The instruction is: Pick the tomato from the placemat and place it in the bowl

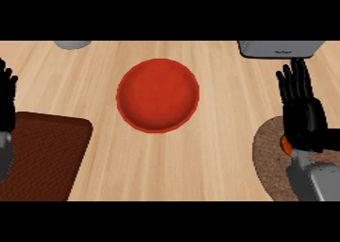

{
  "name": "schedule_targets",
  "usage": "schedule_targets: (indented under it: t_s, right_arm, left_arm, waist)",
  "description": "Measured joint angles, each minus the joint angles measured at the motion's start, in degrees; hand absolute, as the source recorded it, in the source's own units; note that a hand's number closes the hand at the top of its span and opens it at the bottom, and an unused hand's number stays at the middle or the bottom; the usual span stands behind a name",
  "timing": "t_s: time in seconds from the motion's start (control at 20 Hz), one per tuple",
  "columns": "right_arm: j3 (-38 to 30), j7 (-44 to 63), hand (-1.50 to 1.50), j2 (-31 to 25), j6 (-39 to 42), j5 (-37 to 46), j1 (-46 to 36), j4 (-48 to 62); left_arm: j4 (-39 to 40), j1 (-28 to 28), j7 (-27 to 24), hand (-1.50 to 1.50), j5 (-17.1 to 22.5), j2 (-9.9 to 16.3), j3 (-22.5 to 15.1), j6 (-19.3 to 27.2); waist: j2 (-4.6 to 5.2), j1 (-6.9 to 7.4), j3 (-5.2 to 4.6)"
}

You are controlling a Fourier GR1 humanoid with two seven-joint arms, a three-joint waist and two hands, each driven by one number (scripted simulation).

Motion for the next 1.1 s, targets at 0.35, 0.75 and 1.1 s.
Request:
schedule_targets:
  t_s: [0.35, 0.75, 1.1]
  right_arm:
    - [-5.39, -6.38, 1.50, -10.45, 11.68, -0.56, 6.08, 3.51]
    - [-6.90, -36.51, -1.50, -9.47, 9.65, 10.59, 15.67, 12.29]
    - [-8.97, -38.25, -1.50, -11.62, 3.28, 17.42, 23.24, 5.36]
  left_arm:
    - [-2.88, 1.74, 0.19, 0.00, 2.82, -0.01, -4.55, -12.27]
    - [-5.14, 3.57, 1.15, 0.00, 5.58, -2.03, -8.95, -20.83]
    - [-6.20, 4.56, 2.17, 0.00, 5.81, -2.31, -8.31, -23.62]
  waist:
    - [-0.23, -1.51, -0.31]
    - [-0.20, -1.15, 0.09]
    - [-0.41, -1.18, -0.02]
